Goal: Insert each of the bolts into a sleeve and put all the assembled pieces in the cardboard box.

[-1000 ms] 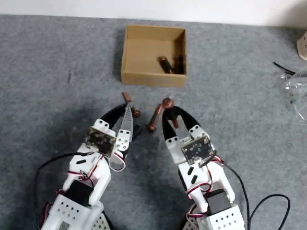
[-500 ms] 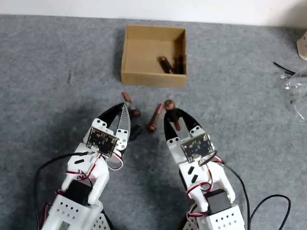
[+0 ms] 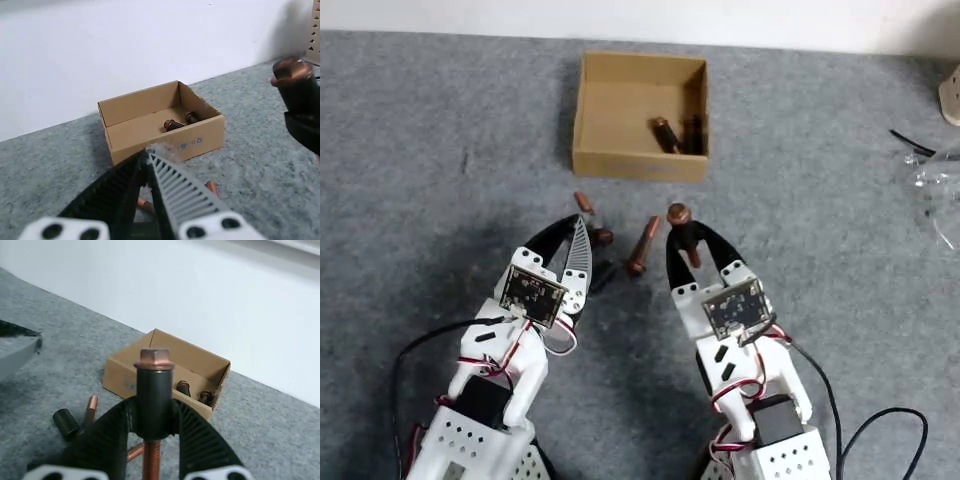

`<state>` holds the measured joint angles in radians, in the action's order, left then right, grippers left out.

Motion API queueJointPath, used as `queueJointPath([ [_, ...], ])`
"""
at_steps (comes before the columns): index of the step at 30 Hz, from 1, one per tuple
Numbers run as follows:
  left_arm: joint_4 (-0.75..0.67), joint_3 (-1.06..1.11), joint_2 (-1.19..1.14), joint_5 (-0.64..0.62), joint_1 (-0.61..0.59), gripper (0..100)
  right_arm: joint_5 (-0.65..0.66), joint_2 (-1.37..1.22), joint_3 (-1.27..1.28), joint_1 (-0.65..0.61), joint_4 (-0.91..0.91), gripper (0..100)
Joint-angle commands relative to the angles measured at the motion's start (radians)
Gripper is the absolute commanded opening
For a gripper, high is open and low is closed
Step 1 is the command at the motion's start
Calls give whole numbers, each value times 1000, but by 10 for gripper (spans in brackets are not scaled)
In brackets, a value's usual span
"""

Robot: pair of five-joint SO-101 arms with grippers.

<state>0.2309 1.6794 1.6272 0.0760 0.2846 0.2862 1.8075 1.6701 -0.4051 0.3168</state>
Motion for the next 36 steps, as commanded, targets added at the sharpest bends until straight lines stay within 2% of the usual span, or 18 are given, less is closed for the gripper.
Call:
queueJointPath([
  [1,3,25,5,3,-12,7,9,21,111,15,-47,5],
  [13,5,25,5,3,-12,7,9,10,117,22,-39,5],
  [20,5,25,5,3,-12,7,5,10,114,-1,33,6],
  [25,5,25,5,3,-10,7,11,8,113,-4,-73,6],
  [28,6,25,5,3,-1,7,11,-7,110,-5,-70,6],
  [32,8,25,5,3,1,7,11,-148,-1,-1,-70,6],
  [36,8,25,5,3,1,7,11,-427,-226,-1,-71,6],
])
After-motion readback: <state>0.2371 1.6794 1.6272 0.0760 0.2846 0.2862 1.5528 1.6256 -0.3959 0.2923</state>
